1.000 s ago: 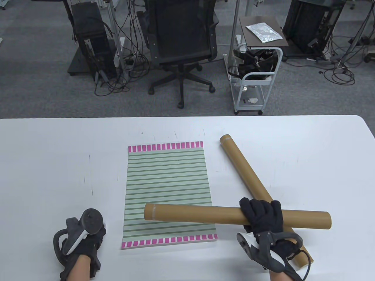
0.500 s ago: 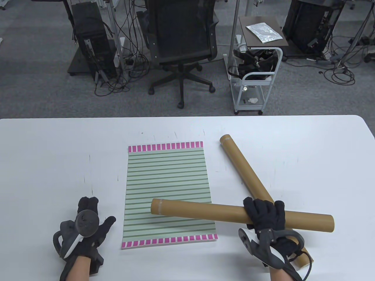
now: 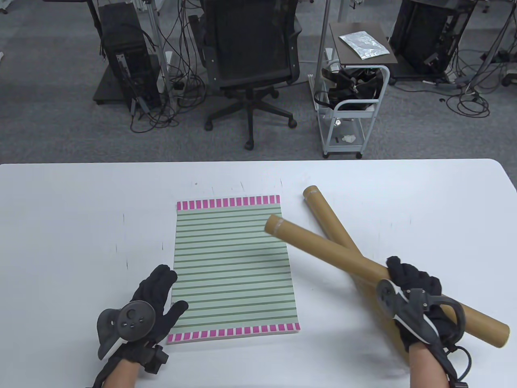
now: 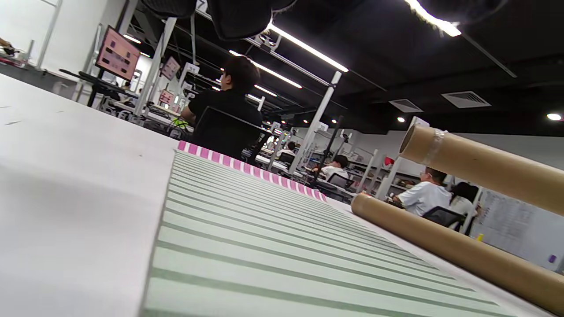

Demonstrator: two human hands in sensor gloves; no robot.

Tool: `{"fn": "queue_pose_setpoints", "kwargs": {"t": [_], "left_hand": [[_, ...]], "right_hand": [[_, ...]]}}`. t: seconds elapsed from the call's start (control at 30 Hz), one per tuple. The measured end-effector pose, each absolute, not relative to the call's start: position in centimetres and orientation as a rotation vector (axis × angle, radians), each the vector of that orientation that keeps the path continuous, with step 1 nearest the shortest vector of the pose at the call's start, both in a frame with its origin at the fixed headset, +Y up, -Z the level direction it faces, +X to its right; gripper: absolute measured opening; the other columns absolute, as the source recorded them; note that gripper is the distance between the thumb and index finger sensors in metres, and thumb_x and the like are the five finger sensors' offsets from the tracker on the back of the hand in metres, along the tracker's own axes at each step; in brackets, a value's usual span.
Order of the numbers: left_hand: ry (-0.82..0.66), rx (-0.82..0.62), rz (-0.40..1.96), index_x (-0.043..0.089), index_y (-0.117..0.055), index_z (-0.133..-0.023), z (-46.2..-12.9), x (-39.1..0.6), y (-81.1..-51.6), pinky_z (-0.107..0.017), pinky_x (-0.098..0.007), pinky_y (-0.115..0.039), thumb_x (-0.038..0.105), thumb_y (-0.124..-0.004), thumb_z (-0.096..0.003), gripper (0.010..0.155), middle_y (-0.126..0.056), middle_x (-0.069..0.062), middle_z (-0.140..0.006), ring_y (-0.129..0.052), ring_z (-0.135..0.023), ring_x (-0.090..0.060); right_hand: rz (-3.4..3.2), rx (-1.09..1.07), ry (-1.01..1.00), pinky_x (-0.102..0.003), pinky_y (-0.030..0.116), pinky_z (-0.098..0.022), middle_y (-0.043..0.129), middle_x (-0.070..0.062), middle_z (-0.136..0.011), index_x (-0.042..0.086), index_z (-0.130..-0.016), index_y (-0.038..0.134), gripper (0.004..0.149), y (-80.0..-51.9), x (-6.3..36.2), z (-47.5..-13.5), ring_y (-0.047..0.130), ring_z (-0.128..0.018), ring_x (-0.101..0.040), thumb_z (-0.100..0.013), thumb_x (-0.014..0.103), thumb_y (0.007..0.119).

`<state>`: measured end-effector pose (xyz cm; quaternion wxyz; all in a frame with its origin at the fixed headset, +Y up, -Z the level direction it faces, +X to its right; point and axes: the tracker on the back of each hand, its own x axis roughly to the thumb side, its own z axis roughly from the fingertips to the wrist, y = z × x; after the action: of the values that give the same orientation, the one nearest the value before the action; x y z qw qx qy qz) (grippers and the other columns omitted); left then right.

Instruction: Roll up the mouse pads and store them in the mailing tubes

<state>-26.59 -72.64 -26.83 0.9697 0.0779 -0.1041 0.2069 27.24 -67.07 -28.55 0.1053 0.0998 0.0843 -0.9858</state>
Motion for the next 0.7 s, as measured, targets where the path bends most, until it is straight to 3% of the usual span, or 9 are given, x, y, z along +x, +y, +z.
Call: {"fn": "queue_pose_setpoints", "kwargs": {"t": [0.33,0.47,0.7], "left_hand": [[-0.223,0.095,0.385,0.037,-0.03,-0.105,-27.2,-26.0,-73.5,-0.086,-0.047,-0.053,0.064,-0.063,-0.0417,0.076,-0.034,0.005,-0.119,-0.054,-0.113,-0.019],[-0.195,0.081,0.39,0.038,-0.019,-0.105,-27.5,-26.6,-73.9,-0.086,-0.047,-0.052,0.064,-0.062,-0.042,0.08,-0.03,0.004,-0.119,-0.051,-0.114,-0.019],[-0.164,0.076,0.361,0.039,-0.02,-0.105,-27.8,-27.1,-74.2,-0.087,-0.052,-0.043,0.064,-0.062,-0.0423,0.08,-0.028,0.005,-0.119,-0.046,-0.115,-0.02]], "right_hand": [[-2.944,0.75,-0.107,-0.059,0.071,-0.064,0.07,-0.011,-0.101,0.015,-0.11,0.047,0.08,-69.9,36.2,-30.2,0.082,-0.082,-0.034,-0.042,0.044,0.08],[-2.989,0.823,-0.247,-0.062,0.07,-0.064,0.063,-0.017,-0.105,0.008,-0.112,0.04,0.082,-71.3,38.1,-30.8,0.078,-0.086,-0.039,-0.045,0.038,0.076],[-2.962,0.826,-0.327,-0.064,0.069,-0.064,0.063,-0.018,-0.106,0.007,-0.112,0.04,0.08,-71.7,39.6,-32.5,0.077,-0.087,-0.041,-0.046,0.035,0.076]]}}
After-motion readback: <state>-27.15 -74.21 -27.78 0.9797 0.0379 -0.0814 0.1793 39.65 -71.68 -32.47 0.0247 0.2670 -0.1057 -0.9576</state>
